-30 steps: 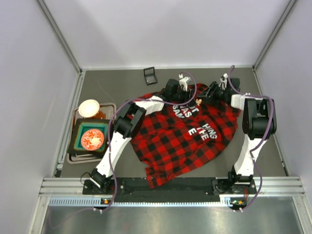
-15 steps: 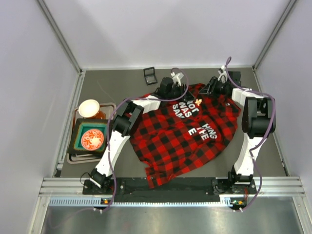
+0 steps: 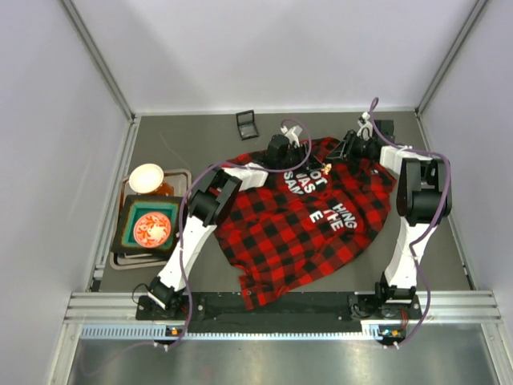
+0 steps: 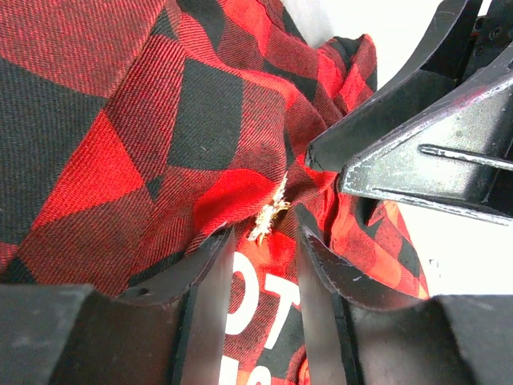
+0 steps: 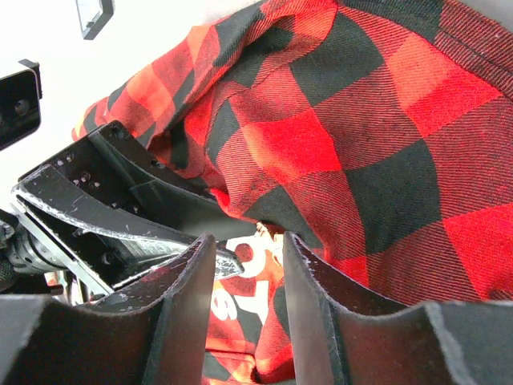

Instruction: Remove the brooch from the garment

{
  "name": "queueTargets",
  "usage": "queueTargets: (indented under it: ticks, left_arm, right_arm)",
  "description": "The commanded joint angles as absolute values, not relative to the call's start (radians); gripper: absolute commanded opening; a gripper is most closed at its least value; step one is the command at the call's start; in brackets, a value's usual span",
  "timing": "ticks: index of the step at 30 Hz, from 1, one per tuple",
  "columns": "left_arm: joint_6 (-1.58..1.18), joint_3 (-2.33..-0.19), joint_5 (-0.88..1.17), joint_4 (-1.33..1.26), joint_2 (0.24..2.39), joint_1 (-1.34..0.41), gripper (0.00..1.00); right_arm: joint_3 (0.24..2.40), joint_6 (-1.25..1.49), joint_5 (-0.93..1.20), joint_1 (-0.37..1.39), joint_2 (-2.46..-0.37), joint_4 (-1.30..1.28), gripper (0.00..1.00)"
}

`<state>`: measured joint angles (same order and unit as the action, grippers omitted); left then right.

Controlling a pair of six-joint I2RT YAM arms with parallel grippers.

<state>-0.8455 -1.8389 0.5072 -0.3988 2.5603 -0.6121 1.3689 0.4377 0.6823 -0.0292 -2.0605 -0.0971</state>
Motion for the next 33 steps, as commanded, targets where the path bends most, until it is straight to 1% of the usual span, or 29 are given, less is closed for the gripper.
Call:
queueTargets:
  ticks: [1,5,8,10,16,23,26,33]
  left_arm:
    - [-0.847,-1.83,0.465,-0.414,2.548,-0.621,0.43]
    - [-0.876,-1.816,0.512,-0.503,2.565,-0.626,0.39]
    - [-0.859,-1.815,0.532,-0.522,2.56,-0.626,0.38]
    - [-0.85,-1.816,0.548,-0.543,2.562,-0.626,0.35]
    - [-0.879,-1.818,0.598,-0.618,2.583,-0.624,0.33]
    - [-0.854,-1.85,0.578,-0.562,2.608,-0.624,0.32]
    - [-0.848,-1.856,0.56,-0.532,2.612,-0.624,0.34]
    - [-0.835,-1.832,0.558,-0.574,2.603,-0.626,0.27]
  right_arm:
    - [1.381,0.44,0.698,-0.031,-2.059,-0.064,0.39]
    - [1.379,0.449,0.706,-0.035,-2.068,-0.063,0.39]
    - [1.374,0.459,0.716,-0.04,-2.072,-0.057,0.4]
    - [1.368,0.463,0.721,-0.041,-2.077,-0.054,0.4]
    - [1.367,0.466,0.727,-0.041,-2.08,-0.046,0.39]
    - [1.365,0.474,0.729,-0.043,-2.074,-0.045,0.39]
    - [1.361,0.48,0.73,-0.043,-2.072,-0.041,0.39]
    - [1.347,0.495,0.742,-0.044,-2.069,-0.02,0.39]
